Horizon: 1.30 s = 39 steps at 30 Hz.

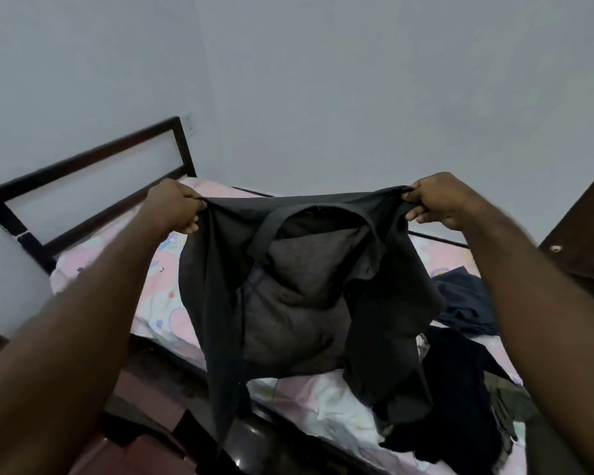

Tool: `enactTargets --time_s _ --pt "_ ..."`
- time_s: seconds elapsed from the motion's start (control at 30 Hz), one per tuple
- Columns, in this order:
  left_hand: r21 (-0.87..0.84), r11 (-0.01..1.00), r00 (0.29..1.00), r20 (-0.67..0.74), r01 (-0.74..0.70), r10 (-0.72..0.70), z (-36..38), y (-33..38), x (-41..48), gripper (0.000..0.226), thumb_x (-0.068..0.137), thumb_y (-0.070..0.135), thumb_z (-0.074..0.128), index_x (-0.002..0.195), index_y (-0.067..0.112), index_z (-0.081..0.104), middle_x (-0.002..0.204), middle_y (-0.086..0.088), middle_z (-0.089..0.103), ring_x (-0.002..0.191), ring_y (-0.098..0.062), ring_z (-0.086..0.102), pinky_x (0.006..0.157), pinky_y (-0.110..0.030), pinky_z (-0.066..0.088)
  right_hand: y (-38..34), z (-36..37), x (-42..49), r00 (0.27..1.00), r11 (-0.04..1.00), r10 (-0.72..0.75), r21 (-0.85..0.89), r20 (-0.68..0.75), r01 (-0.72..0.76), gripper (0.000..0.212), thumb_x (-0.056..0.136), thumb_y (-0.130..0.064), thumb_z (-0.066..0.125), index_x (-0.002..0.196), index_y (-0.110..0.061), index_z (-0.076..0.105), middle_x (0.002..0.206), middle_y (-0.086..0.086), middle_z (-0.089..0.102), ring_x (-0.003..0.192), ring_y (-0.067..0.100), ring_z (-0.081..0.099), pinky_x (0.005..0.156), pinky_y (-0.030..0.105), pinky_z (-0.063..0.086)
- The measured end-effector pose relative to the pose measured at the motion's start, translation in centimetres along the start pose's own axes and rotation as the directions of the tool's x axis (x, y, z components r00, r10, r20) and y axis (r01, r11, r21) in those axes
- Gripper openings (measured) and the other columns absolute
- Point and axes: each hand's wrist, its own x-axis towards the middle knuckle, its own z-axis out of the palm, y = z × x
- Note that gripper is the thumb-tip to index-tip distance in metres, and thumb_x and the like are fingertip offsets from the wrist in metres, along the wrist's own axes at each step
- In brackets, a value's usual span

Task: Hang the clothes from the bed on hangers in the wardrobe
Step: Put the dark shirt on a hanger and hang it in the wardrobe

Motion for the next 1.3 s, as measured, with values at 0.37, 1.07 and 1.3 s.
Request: enactTargets --time_s 0.37,1.07,1.3 --pt "-0.304 0.92 0.969 0.059 0.246 -0.24 21.5 -3.4 18.4 0.014 0.092 0.004 0.058 0.102 0.012 0.051 0.073 -0.008 0.053 0.047 -0.01 0.051 0.051 -0.024 0.043 12.6 9.7 24.1 0.966 0.929 0.26 0.27 0.01 -0.253 0.02 0.095 0.005 0.041 0.108 -0.003 0.055 0.091 0.011 0.055 0.082 0.027 0.062 0.091 0.038 0.055" --pt "0.512 0.672 0.695 0.719 -0.534 0.005 45.9 -37.0 0.3 0.048 0.076 0.039 0.074 0.118 0.018 0.066 0.132 -0.026 0.052 0.122 -0.041 0.05 0.09 -0.055 0.043 50.5 29.4 9.5 0.779 0.516 0.319 -0.788 0.54 0.335 0.086 0.071 -0.042 0.08 0.147 -0.031 0.042 0.16 0.019 0.021 0.145 0.043 0.021 0.11 0.069 0.014" --pt "0.247 0.948 0.866 0.498 -0.2 0.053 47.7 -34.8 3.9 0.02 0.094 0.016 0.044 0.09 0.003 0.06 0.073 -0.021 0.064 0.067 -0.039 0.062 0.07 -0.042 0.044 48.5 28.9 13.2 0.91 0.761 0.187 -0.64 0.37 0.104 0.034 0.066 -0.008 0.053 0.097 -0.009 0.068 0.094 0.018 0.07 0.086 0.04 0.067 0.077 0.042 0.05"
